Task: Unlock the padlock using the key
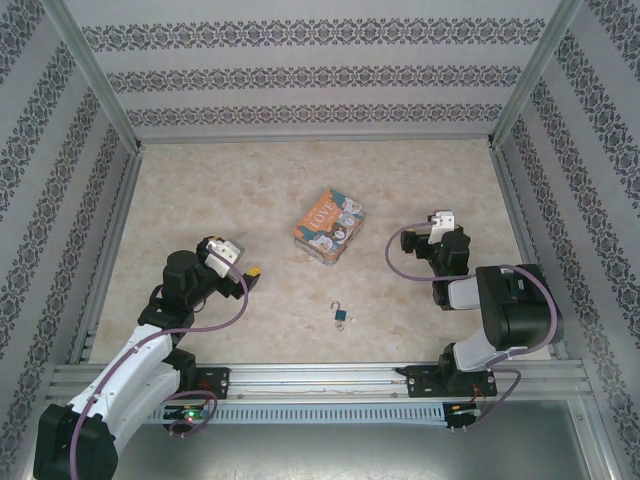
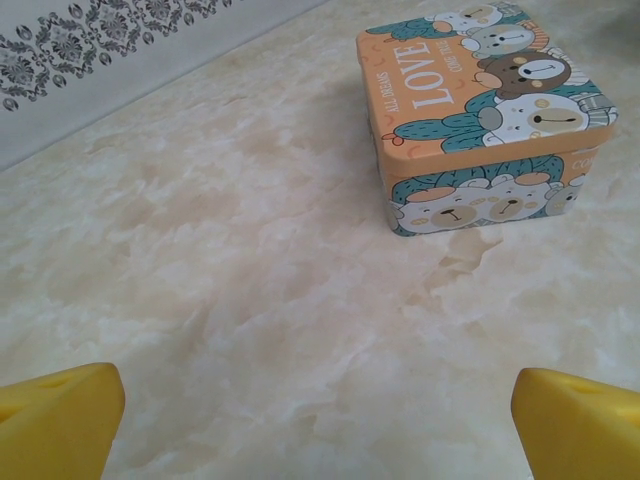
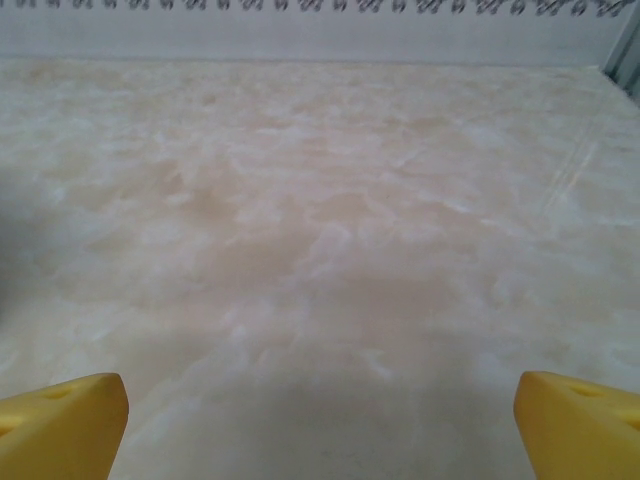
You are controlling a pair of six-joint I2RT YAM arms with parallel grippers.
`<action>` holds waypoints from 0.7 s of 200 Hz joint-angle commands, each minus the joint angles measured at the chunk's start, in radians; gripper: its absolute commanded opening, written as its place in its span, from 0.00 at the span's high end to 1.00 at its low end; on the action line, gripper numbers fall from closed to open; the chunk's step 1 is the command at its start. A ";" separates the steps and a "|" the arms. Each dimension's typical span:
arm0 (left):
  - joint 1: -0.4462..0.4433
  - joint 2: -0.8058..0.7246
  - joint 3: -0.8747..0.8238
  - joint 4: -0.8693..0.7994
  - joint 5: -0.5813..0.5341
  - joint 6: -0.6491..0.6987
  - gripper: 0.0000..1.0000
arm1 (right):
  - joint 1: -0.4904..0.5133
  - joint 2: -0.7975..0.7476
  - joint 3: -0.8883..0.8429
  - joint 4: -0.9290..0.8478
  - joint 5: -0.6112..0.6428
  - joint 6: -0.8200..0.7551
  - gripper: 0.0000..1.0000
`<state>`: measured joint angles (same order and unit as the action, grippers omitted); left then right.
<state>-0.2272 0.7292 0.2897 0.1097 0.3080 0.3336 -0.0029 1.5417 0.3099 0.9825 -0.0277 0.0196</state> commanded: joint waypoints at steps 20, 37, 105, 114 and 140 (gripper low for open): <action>0.002 -0.010 -0.008 0.020 -0.108 0.002 0.01 | -0.016 -0.011 0.059 -0.022 0.009 0.040 0.01; 0.003 -0.010 0.009 0.009 -0.209 -0.056 0.01 | -0.016 -0.011 0.058 -0.021 0.008 0.040 0.02; 0.008 0.019 0.093 -0.023 -0.521 -0.295 0.01 | -0.016 -0.010 0.058 -0.020 0.009 0.040 0.02; 0.009 0.027 0.084 0.002 -0.560 -0.295 0.01 | -0.014 -0.011 0.058 -0.021 0.012 0.039 0.02; 0.021 0.070 0.032 0.087 -0.662 -0.287 0.01 | -0.014 -0.011 0.058 -0.021 0.013 0.039 0.02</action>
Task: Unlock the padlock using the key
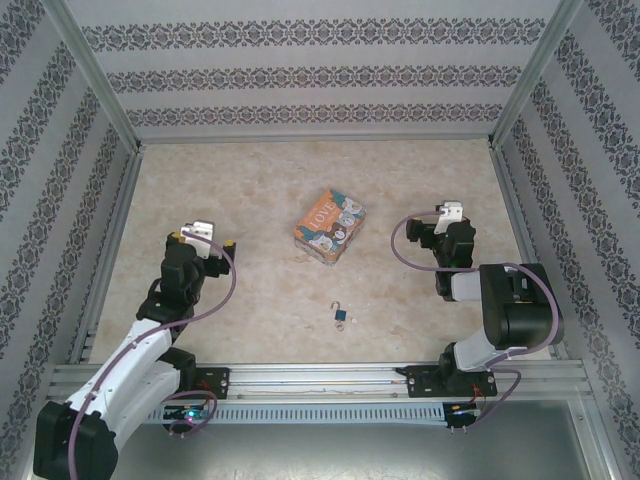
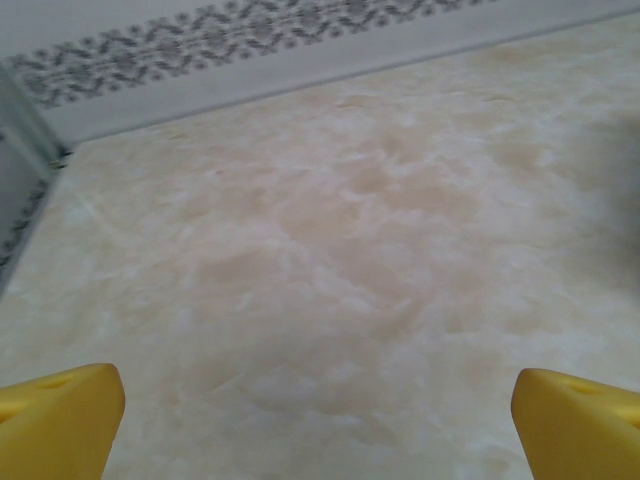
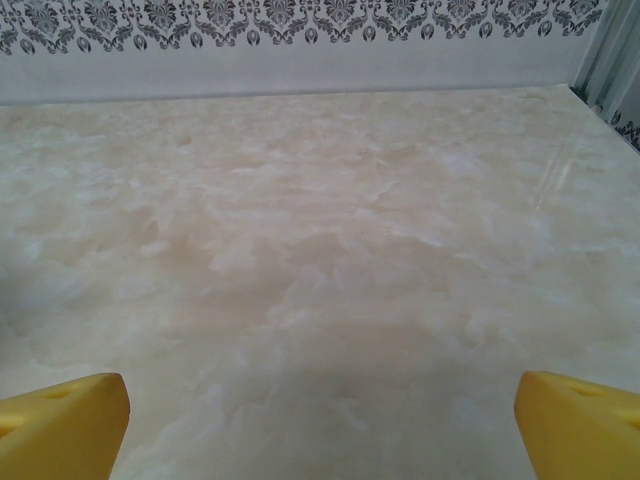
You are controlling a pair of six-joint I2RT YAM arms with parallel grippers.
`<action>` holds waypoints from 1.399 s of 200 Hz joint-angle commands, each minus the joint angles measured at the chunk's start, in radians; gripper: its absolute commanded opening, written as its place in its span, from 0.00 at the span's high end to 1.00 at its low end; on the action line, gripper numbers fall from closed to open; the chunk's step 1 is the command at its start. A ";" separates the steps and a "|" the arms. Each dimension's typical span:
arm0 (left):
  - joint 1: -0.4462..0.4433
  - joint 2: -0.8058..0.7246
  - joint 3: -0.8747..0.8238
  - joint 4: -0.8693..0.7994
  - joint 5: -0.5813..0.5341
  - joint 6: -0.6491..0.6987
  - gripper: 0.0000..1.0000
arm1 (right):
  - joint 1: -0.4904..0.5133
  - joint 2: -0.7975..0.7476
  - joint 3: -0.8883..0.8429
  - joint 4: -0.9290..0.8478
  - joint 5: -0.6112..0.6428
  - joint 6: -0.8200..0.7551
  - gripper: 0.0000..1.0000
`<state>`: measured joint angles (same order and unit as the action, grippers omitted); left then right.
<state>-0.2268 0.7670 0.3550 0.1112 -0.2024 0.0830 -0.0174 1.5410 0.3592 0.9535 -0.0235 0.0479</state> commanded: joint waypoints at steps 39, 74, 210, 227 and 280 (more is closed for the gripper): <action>0.053 0.113 -0.075 0.167 -0.174 -0.004 0.01 | 0.000 -0.010 0.009 0.008 0.010 0.012 0.02; 0.080 0.180 -0.106 0.249 -0.142 -0.031 0.01 | 0.000 -0.009 0.009 0.008 0.009 0.012 0.02; 0.213 0.552 -0.074 0.738 0.141 -0.035 0.01 | 0.000 -0.009 0.011 0.005 0.007 0.012 0.02; 0.220 0.575 -0.131 0.898 0.168 -0.082 0.01 | 0.000 -0.009 0.011 0.005 0.007 0.011 0.02; 0.222 0.880 -0.185 1.315 0.192 -0.088 0.01 | 0.000 -0.008 0.011 0.005 0.007 0.011 0.02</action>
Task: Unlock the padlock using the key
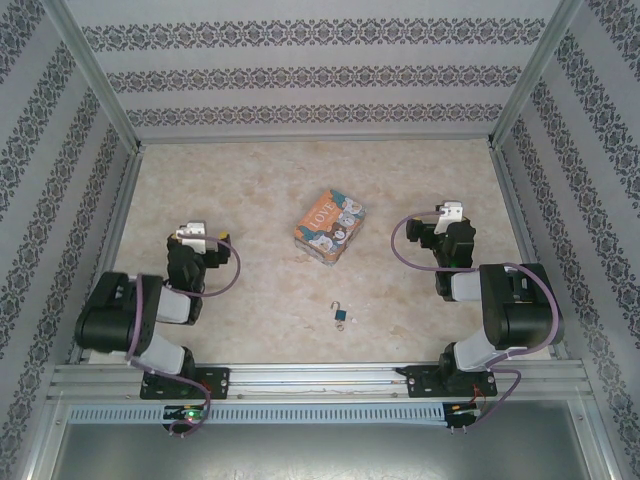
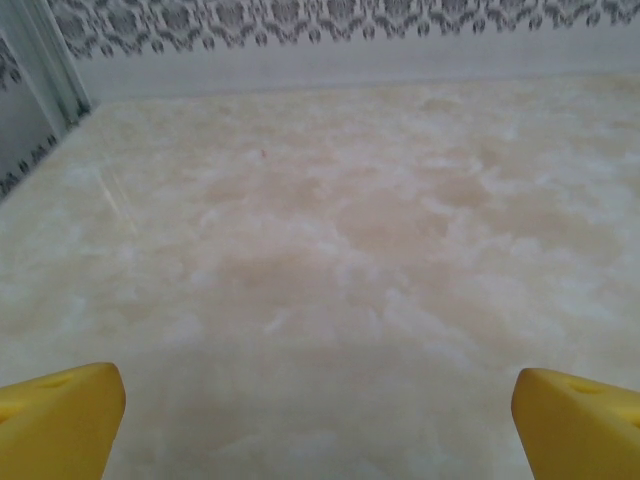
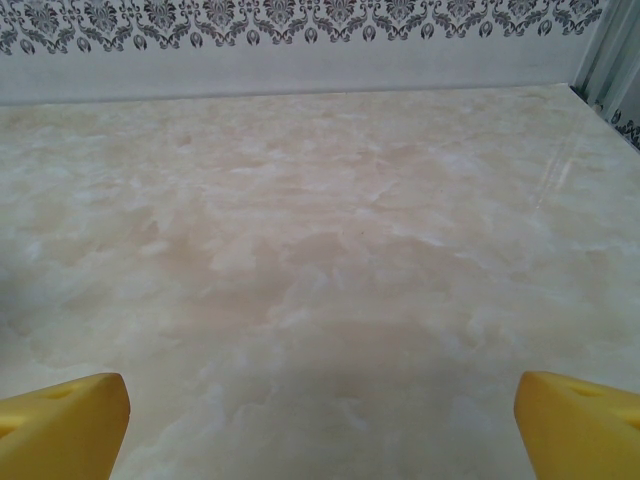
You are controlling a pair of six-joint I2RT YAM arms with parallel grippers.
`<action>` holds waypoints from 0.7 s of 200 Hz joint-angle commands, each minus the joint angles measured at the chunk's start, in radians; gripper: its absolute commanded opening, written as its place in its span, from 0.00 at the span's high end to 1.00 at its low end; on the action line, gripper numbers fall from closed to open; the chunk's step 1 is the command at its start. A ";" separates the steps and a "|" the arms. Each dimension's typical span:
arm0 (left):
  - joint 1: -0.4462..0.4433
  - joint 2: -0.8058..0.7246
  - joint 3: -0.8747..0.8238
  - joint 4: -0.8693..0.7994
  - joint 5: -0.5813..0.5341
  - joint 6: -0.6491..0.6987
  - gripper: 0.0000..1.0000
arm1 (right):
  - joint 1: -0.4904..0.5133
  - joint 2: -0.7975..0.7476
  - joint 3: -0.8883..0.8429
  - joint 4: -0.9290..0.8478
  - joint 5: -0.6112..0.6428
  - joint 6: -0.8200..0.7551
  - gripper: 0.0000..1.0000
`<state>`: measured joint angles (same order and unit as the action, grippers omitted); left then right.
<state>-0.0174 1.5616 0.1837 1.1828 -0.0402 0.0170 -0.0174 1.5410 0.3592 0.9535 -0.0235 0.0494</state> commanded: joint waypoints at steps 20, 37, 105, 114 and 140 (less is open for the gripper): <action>0.014 0.077 0.007 0.198 0.025 -0.024 0.01 | 0.000 -0.009 0.012 0.004 0.007 0.010 0.01; 0.021 0.045 0.061 0.055 -0.036 -0.054 0.01 | 0.000 -0.008 0.012 0.002 0.009 0.009 0.02; 0.029 0.032 0.183 -0.194 0.003 -0.049 0.01 | 0.011 -0.011 0.015 -0.005 0.006 -0.006 0.02; 0.028 0.034 0.182 -0.190 0.002 -0.049 0.01 | 0.014 -0.012 0.015 -0.006 0.013 -0.007 0.02; 0.028 0.032 0.185 -0.197 0.011 -0.046 0.01 | 0.016 -0.011 0.018 -0.010 0.016 -0.011 0.02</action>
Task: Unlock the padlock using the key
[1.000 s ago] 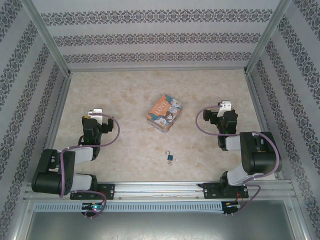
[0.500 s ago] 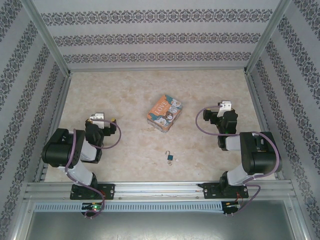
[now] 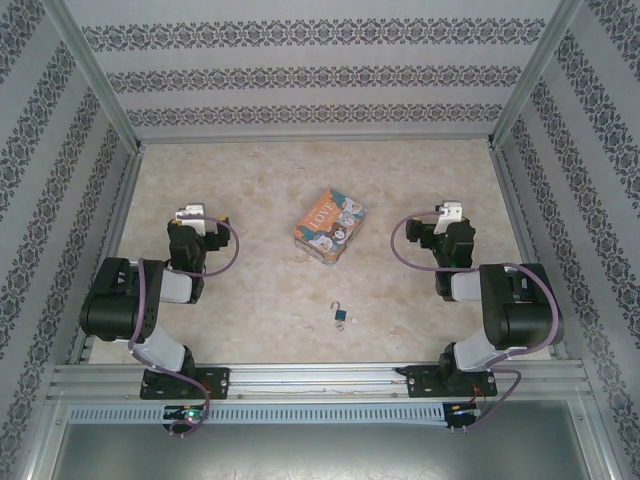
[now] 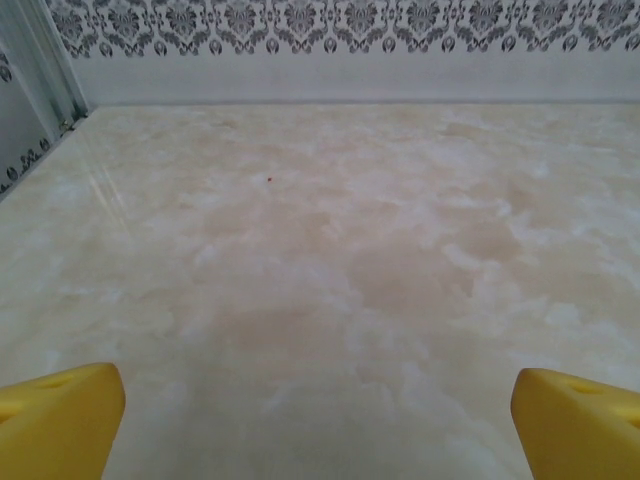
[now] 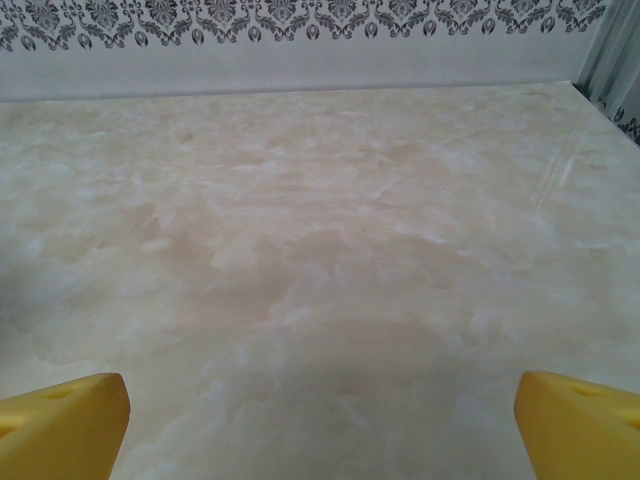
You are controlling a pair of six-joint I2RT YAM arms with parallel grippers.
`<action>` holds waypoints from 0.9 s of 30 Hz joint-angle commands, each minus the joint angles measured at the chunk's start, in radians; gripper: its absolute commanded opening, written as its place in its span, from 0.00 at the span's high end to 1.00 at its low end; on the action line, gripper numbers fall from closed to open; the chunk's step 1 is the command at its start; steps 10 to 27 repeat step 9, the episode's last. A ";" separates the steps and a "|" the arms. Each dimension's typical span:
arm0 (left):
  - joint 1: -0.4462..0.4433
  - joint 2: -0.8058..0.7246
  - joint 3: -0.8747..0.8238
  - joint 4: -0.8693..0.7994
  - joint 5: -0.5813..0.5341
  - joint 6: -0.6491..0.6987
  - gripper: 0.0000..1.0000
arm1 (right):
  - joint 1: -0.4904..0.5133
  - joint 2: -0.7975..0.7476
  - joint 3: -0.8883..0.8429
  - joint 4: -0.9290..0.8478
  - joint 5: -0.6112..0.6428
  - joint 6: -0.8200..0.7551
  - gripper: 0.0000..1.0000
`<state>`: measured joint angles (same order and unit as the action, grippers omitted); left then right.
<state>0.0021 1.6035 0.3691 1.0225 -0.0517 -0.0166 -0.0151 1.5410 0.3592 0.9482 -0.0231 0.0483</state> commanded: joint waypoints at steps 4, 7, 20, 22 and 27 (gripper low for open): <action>0.009 -0.010 -0.001 -0.035 0.023 -0.013 0.01 | 0.017 -0.010 0.021 -0.011 0.018 -0.014 0.02; 0.009 -0.010 -0.001 -0.035 0.023 -0.013 0.01 | 0.018 -0.009 0.021 -0.011 0.021 -0.013 0.02; 0.009 -0.010 -0.001 -0.035 0.023 -0.013 0.01 | 0.018 -0.011 0.018 -0.009 0.021 -0.013 0.02; 0.009 -0.010 -0.001 -0.035 0.023 -0.013 0.01 | 0.018 -0.011 0.018 -0.009 0.021 -0.013 0.02; 0.009 -0.010 -0.001 -0.035 0.023 -0.013 0.01 | 0.018 -0.011 0.018 -0.009 0.021 -0.013 0.02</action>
